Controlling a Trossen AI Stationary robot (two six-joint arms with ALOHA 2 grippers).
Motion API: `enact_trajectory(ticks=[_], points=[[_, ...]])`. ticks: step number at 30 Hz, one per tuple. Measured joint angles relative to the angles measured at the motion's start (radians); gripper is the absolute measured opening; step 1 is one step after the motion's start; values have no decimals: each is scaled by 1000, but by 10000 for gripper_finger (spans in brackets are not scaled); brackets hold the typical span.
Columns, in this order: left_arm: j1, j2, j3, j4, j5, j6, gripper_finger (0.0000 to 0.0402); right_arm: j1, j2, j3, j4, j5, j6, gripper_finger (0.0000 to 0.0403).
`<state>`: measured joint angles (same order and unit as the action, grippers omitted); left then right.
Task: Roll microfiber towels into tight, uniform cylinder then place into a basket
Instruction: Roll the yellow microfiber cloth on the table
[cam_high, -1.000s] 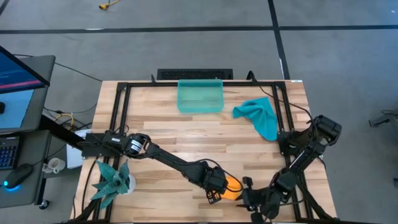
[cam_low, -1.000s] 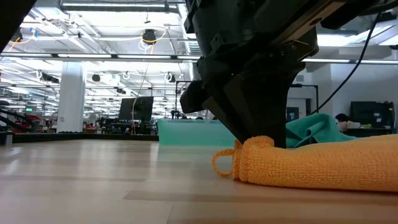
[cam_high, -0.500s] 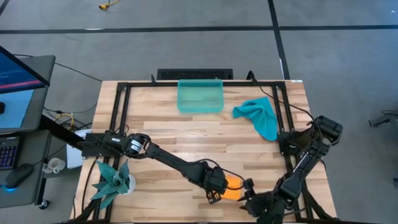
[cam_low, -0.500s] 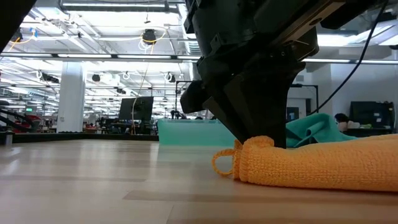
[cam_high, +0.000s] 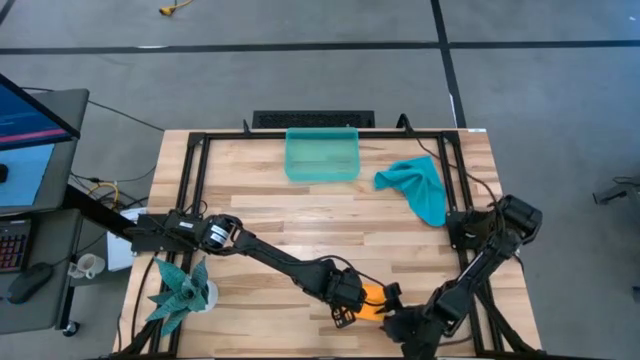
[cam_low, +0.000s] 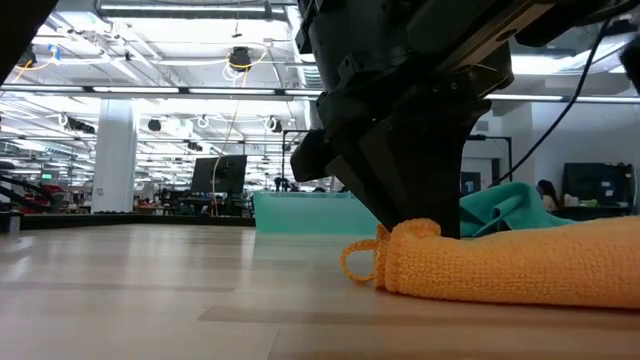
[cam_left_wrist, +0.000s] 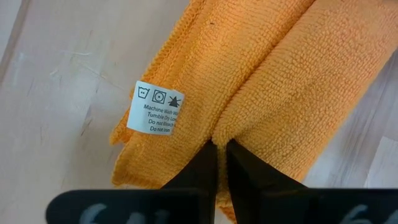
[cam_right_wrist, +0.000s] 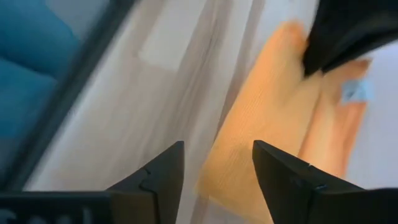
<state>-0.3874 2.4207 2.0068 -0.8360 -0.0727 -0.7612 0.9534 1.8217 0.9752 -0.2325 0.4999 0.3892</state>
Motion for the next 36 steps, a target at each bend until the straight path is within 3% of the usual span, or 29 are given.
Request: enact_trajectory(ticks=[8,16,24,31,36], points=[[0,0,0,-1,0,4,18,-18,104,6,-16,-7,103,215],[-5,0,0,14,-30,94,23,-20,117,8,-30,-2,194,198],[-30,1,-1,33,-88,259,69,-29,118,5,-23,-1,196,162],[-38,2,-1,34,-109,283,124,-29,118,2,-14,6,210,140],[-38,0,0,17,-107,358,141,-30,118,2,-24,7,263,122]])
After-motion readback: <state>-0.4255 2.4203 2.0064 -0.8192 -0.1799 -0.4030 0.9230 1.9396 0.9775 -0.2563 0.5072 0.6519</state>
